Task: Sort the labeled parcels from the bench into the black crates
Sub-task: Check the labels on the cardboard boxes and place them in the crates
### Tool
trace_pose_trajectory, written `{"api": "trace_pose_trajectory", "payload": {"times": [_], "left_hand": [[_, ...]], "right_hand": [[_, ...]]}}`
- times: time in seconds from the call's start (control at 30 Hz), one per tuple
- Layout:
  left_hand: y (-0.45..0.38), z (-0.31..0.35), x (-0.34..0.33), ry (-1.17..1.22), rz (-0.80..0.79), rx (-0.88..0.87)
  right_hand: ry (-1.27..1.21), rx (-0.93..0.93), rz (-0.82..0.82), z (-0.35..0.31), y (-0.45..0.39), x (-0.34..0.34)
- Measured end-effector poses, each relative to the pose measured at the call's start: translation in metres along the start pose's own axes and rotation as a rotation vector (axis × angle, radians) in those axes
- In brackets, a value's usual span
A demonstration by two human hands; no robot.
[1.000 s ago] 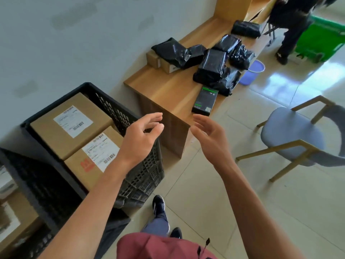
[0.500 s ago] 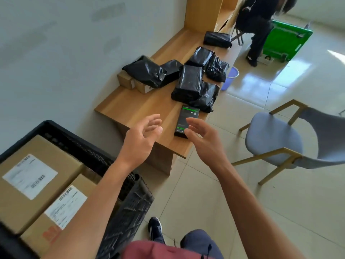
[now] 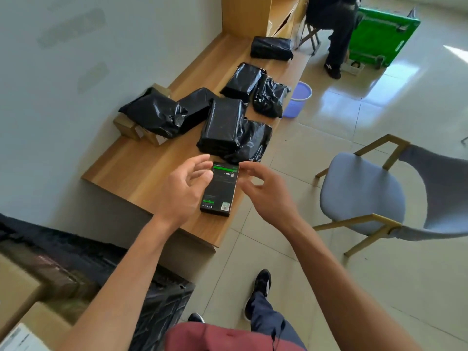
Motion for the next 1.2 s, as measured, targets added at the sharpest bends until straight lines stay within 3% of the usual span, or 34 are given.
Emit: {"api": "trace_pose_trajectory", "payload": {"times": [0.37, 0.93, 1.2], "left_hand": [[-0.049, -0.02, -0.026, 0.061, 0.192, 0.116], [-0.106, -0.087, 0.095, 0.169, 0.565, 0.199], [-0.129, -0.104, 0.13, 0.222, 0.616, 0.242]], "right_hand": [[0.064, 0.086, -0.154, 0.035, -0.094, 0.015], [0.186, 0.214, -0.384, -0.037, -0.233, -0.079], [0.25, 0.209, -0.45, -0.056, -0.281, -0.112]]}}
Point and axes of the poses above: each hand's wrist, its own y-axis away from the middle knuckle, its own x-axis out of the back of the hand, z = x × y, the point moved 9 cm from there along -y, towards the middle knuckle, and after that the axes turned 14 degrees about y, right-handed, at the moved point
